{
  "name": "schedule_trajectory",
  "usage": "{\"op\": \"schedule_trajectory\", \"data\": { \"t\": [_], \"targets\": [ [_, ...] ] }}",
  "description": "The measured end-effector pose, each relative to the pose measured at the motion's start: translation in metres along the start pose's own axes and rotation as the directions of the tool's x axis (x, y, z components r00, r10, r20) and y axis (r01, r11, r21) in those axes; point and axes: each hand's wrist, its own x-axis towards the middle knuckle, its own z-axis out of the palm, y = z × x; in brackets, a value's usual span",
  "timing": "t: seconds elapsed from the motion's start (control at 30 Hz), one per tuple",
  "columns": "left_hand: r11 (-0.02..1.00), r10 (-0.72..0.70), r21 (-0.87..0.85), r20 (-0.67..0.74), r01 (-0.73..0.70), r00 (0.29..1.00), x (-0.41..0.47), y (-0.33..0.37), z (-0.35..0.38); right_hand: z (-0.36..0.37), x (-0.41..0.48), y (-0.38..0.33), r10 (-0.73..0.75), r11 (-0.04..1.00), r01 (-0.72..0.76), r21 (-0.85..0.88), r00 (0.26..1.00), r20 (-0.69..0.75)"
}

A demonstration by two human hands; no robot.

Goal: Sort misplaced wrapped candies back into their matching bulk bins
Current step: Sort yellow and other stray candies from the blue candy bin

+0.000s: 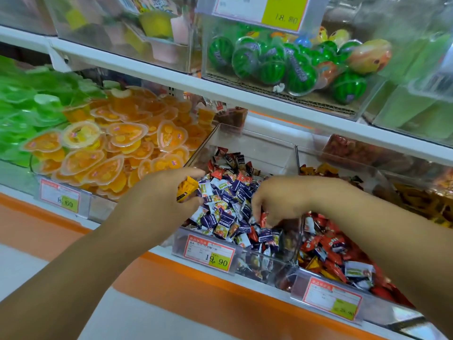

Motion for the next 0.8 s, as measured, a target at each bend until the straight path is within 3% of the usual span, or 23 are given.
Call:
{"op": "schedule_trajectory", "data": {
  "t": [0.07, 0.13, 0.2, 0.47, 0.8],
  "targets": [
    [0.999, 0.002, -0.05, 0.007, -0.002, 1.0, 0.002, -0.004, -0.004, -0.014, 0.008, 0.0, -0.016, 0.986, 0.042, 0.164, 0.988, -0.153],
    [0.999, -0.022, -0.044, 0.013, 0.023, 1.0, 0.002, -0.008, -0.008, -0.025, 0.026, 0.0, 0.0, 0.968, 0.089, 0.236, 0.935, -0.354],
    [0.998, -0.048, -0.034, 0.05, 0.049, 0.998, 0.002, -0.009, -0.01, -0.029, 0.053, -0.003, 0.043, 0.96, 0.089, 0.264, 0.889, -0.455],
    [0.996, -0.074, -0.053, 0.071, 0.078, 0.995, -0.001, -0.009, -0.013, -0.013, 0.141, -0.011, 0.231, 0.953, -0.125, 0.277, 0.89, -0.393],
    [0.995, -0.091, -0.027, 0.11, 0.094, 0.99, -0.001, 0.004, -0.019, -0.007, 0.118, -0.018, 0.214, 0.901, -0.006, 0.435, 0.876, -0.432]
  ]
}}
